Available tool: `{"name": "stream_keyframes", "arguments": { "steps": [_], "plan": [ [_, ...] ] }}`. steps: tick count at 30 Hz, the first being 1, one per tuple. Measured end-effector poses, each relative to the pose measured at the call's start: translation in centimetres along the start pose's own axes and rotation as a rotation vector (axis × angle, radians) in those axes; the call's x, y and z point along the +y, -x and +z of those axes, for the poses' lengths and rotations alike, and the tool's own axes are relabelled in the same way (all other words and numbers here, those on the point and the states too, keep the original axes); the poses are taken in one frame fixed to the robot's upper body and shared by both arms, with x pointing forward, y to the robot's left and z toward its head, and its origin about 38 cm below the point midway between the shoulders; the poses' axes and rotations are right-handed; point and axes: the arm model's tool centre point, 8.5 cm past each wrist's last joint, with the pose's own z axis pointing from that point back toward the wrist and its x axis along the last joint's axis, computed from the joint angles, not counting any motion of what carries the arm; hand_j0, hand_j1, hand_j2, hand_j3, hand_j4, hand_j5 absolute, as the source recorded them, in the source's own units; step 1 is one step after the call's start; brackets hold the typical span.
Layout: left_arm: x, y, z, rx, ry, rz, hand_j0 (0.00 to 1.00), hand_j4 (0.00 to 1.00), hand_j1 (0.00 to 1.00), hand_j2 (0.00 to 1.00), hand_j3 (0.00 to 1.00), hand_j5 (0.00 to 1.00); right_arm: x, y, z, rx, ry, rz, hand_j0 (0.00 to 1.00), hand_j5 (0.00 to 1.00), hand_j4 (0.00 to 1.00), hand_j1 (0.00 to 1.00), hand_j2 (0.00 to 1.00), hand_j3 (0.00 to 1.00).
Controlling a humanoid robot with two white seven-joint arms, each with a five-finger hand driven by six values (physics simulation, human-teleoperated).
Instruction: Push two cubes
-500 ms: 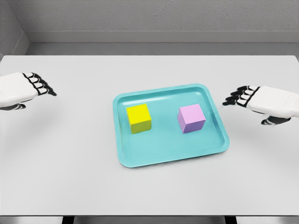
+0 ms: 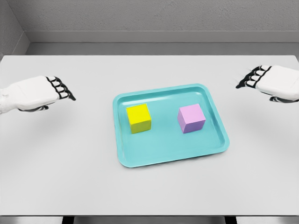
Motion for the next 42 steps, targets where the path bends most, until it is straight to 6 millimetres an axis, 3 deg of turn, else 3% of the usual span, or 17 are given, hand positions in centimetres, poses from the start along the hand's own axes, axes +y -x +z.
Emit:
{"name": "stream_keyframes", "arguments": {
  "steps": [8, 14, 21, 28, 33, 39, 42],
  "plan": [
    [0.3, -3.5, -2.3, -0.111, -0.001, -0.027, 0.81, 0.81, 0.81, 0.81, 0.81, 0.81, 1.4, -0.2, -0.9, -0.023, -0.006, -0.064, 0.71, 0.71, 0.71, 0.71, 0.71, 0.71],
    [0.5, -4.6, -2.2, -0.141, -0.002, -0.04, 0.81, 0.81, 0.81, 0.81, 0.81, 0.81, 3.2, -1.0, -1.5, -0.102, -0.036, -0.163, 0.77, 0.77, 0.77, 0.77, 0.77, 0.77],
    [1.0, -5.3, -2.6, -0.162, -0.008, -0.058, 0.81, 0.81, 0.81, 0.81, 0.81, 0.81, 4.6, -2.8, -1.6, -0.166, -0.136, -0.125, 0.77, 0.77, 0.77, 0.77, 0.77, 0.77],
    [0.6, -6.0, -3.6, -0.177, 0.005, -0.064, 0.81, 0.81, 0.81, 0.81, 0.81, 0.81, 4.2, -4.6, -2.5, -0.192, -0.179, -0.004, 0.77, 0.77, 0.77, 0.77, 0.77, 0.77],
    [0.5, -6.6, -3.9, -0.197, 0.005, -0.057, 0.83, 0.83, 0.83, 0.83, 0.83, 0.83, 2.7, -4.5, -2.7, -0.186, -0.158, 0.043, 0.77, 0.77, 0.77, 0.77, 0.77, 0.77],
    [2.0, -6.4, -4.2, -0.203, -0.027, -0.076, 0.83, 0.83, 0.83, 0.83, 0.83, 0.83, 1.7, -5.6, -4.2, -0.21, -0.121, 0.066, 0.77, 0.77, 0.77, 0.77, 0.77, 0.77],
    [2.0, -7.0, -4.8, -0.222, -0.028, -0.073, 0.83, 0.83, 0.83, 0.83, 0.83, 0.83, 2.1, -6.1, -5.1, -0.222, -0.128, 0.069, 0.77, 0.77, 0.77, 0.77, 0.77, 0.77]
  ]
}}
